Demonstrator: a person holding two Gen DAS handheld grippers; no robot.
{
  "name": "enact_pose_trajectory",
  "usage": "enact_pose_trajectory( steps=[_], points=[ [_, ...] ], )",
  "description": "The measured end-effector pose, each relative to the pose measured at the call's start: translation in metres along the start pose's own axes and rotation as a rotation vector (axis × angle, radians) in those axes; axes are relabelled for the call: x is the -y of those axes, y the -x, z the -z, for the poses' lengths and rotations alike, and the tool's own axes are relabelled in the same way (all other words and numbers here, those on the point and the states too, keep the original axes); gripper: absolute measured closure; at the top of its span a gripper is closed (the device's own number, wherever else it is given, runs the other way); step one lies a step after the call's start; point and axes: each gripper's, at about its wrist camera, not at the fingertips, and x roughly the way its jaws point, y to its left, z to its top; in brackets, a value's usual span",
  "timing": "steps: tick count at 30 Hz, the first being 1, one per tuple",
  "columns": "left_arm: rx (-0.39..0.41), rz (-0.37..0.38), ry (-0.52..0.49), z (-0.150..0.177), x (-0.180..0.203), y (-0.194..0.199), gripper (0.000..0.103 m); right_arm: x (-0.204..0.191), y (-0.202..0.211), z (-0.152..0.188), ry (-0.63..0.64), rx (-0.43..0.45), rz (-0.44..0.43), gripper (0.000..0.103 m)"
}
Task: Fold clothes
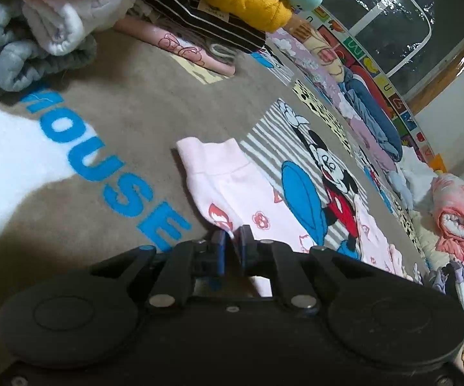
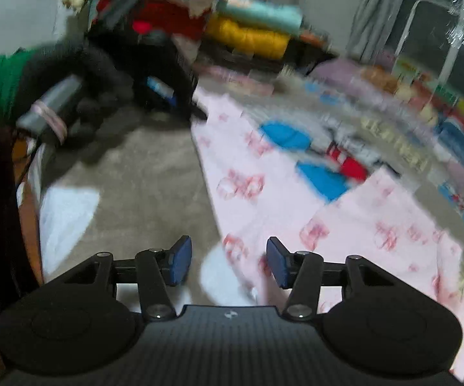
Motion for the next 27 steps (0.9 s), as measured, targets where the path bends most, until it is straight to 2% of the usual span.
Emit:
enact_pose_trajectory(
  steps=[1,3,6,7,9,10,12,13,16,17,18,19,21,23,25,27],
  points=[
    [0.003,0.000,0.000,-0.001,0.000,-0.001,0.097,0.001,-0.003,-0.001,-0.016,0.007,-0.006,0.041],
    [0.009,-0.001,-0.005,-0.002,0.000,-0.002,0.097,0.000,-0.017,0.006,-0.069,-0.024,-0.034,0.037],
    [0.016,-0.003,-0.007,-0.005,0.000,-0.007,0.097,0.006,-0.011,0.003,-0.130,-0.025,-0.064,0.037],
    [0.019,-0.002,-0.003,-0.007,0.000,-0.009,0.097,0.002,-0.007,0.001,-0.101,-0.002,-0.041,0.041],
    [0.023,-0.006,0.003,-0.010,-0.001,-0.012,0.096,-0.004,0.001,-0.001,-0.077,0.051,-0.005,0.043],
    [0.029,-0.023,-0.004,-0.012,-0.001,-0.013,0.097,-0.006,-0.002,0.000,-0.093,0.059,-0.014,0.042],
    [0.055,-0.063,-0.012,-0.015,0.000,-0.013,0.098,-0.008,-0.017,0.006,-0.136,-0.005,-0.064,0.037],
    [0.063,-0.085,-0.006,-0.016,0.000,-0.012,0.098,-0.008,-0.015,0.007,-0.148,0.012,-0.071,0.037],
    [0.081,-0.146,-0.020,-0.018,0.006,-0.012,0.093,-0.011,-0.005,0.004,-0.133,-0.009,-0.092,0.037],
    [0.107,-0.185,-0.042,-0.018,0.011,-0.009,0.086,-0.016,-0.001,0.005,-0.122,-0.014,-0.112,0.037],
    [0.145,-0.233,-0.068,-0.018,0.016,-0.006,0.084,-0.020,0.003,0.007,-0.111,-0.018,-0.132,0.037],
    [0.195,-0.291,-0.099,-0.018,0.022,-0.002,0.084,-0.024,0.008,0.010,-0.107,-0.019,-0.148,0.037],
    [0.260,-0.341,-0.130,-0.021,0.028,0.005,0.083,-0.024,0.022,0.022,-0.164,0.006,-0.149,0.037],
    [0.295,-0.288,-0.110,-0.025,0.030,0.015,0.083,-0.025,0.037,0.035,-0.221,0.031,-0.151,0.037],
    [0.303,-0.248,-0.145,-0.024,0.038,0.022,0.083,-0.018,0.052,0.049,-0.311,0.063,-0.151,0.037],
    [0.256,-0.158,-0.199,-0.018,0.046,0.022,0.083,-0.008,0.066,0.062,-0.401,0.093,-0.142,0.037]
  ],
)
